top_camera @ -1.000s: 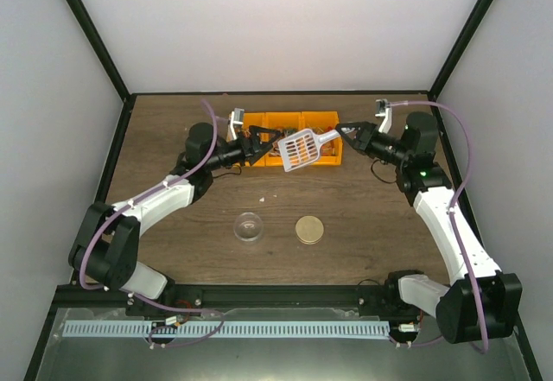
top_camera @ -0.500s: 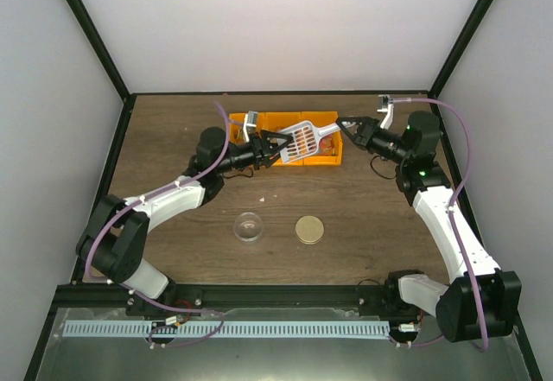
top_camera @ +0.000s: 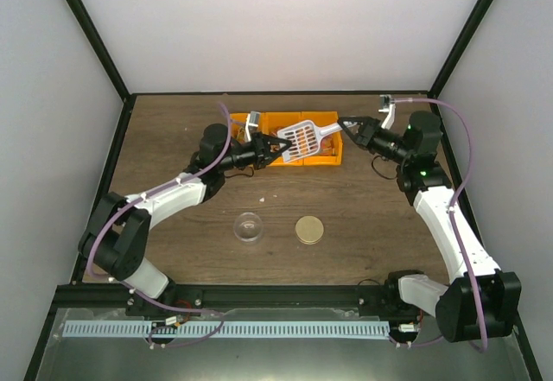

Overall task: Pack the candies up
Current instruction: Pick up the spatula from the center of the board.

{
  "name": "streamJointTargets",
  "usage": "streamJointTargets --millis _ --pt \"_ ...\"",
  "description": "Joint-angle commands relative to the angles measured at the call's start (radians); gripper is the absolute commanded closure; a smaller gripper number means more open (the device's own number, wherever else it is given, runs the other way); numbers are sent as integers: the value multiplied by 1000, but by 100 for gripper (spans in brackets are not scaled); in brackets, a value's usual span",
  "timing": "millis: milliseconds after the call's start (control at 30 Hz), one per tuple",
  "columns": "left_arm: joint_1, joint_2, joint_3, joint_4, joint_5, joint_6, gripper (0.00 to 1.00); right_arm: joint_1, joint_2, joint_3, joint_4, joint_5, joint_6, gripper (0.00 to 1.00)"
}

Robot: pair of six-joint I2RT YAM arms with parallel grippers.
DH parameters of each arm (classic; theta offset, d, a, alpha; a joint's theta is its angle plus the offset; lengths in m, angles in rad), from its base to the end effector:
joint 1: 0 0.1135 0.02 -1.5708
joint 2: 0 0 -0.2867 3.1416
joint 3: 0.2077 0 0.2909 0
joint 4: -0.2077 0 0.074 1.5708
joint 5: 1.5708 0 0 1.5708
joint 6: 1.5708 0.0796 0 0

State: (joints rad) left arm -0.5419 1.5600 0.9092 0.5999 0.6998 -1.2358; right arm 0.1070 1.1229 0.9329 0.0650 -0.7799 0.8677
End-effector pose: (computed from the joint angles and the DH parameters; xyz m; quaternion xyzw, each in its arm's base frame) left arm 0.3286 -0.2577 0.2686 -0.0095 0.7207 -0.6590 0.2150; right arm 0.3085 0.0894 0.3608 0.0240 0.7374 0.5384 0.4072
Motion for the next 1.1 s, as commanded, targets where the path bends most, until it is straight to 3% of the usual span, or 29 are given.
streamJointTargets --millis 0,100,133,200,333,467,733,933,1067 --pt "8 38 80 -1 86 75 96 -3 -6 40 -61 -7 -62 88" --pt "31 74 150 -96 139 176 96 -4 -25 34 -91 -24 -90 45" --pt "42 88 180 -140 160 212 96 -4 -35 31 -103 -25 -101 35" --pt "68 126 228 -155 232 240 96 -6 -57 27 -135 -21 -122 24" --pt "121 233 314 -113 437 209 96 -22 -94 13 -195 -33 -142 15" --pt "165 305 396 -157 556 243 96 -44 -116 6 -232 -89 -158 14" --pt "193 346 525 -479 645 502 96 -49 -38 85 -423 -168 -231 14" --pt "192 339 531 -572 659 590 96 -49 -29 75 -374 -203 -210 37" --pt "191 351 595 -827 606 789 96 -48 -11 86 -351 -242 -193 48"
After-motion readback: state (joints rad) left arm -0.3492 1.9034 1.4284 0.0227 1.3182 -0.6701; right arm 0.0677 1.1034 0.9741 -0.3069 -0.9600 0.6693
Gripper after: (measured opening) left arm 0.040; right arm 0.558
